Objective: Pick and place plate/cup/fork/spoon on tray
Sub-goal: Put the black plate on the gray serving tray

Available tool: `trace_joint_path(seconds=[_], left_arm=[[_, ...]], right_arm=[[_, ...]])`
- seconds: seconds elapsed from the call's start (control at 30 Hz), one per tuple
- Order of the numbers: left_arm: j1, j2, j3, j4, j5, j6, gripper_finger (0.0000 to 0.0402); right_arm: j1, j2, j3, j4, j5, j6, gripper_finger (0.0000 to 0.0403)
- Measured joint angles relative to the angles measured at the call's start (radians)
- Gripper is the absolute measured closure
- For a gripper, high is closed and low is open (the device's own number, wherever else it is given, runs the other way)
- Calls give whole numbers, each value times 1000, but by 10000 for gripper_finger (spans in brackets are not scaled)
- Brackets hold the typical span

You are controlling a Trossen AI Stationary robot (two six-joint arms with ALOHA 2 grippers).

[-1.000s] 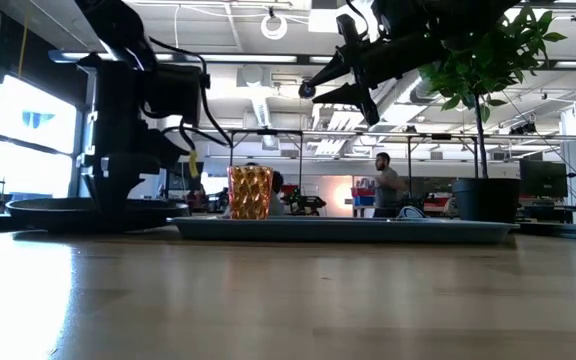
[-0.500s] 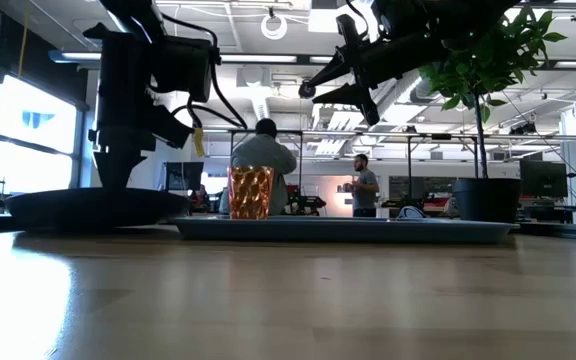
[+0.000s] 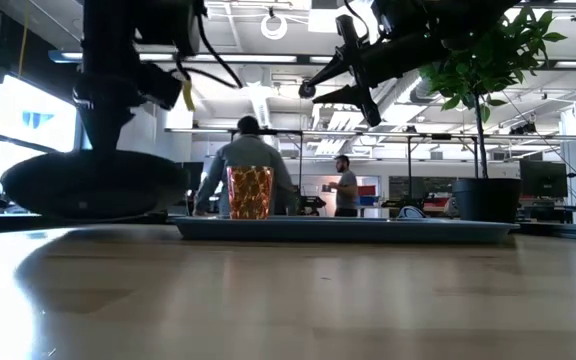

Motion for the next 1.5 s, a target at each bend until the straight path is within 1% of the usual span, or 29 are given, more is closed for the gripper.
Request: trace_joint_path(seconds=[0.1, 0.2, 0.37, 0.6, 0.77, 0.9, 1.0, 1.2, 1.3, 1.4, 1.5], left_arm=[[-19, -51, 0, -16, -2, 0, 399], [-41, -103, 0, -27, -8, 3, 399], [-92, -197, 0, -32, -46, 61, 399], [-170, -282, 1, -32, -83, 270, 399], [-233, -284, 20, -42, -91, 427, 399], [-285, -269, 76, -36, -151, 576, 399], [-307, -259, 115, -35, -192, 689, 399], [-332, -252, 150, -35, -234, 893, 399], [-348, -252, 151, -36, -234, 1001, 399], [-363, -250, 151, -34, -236, 1081, 399], [-371, -241, 151, -28, -240, 1147, 399]], right_arm=[[5, 0, 0, 0, 15, 27, 274], [19, 0, 0, 5, 68, 50, 274], [54, 0, 0, 30, 132, 111, 274], [111, 0, 0, 103, 140, 183, 274], [164, 0, 0, 188, 138, 182, 274], [203, 0, 0, 301, 140, 176, 274], [228, 0, 0, 396, 165, 155, 274], [245, 0, 0, 517, 177, 82, 274], [251, 0, 6, 541, 176, 57, 274], [263, 1, 57, 524, 171, -4, 274], [272, 0, 150, 414, 168, -59, 274]])
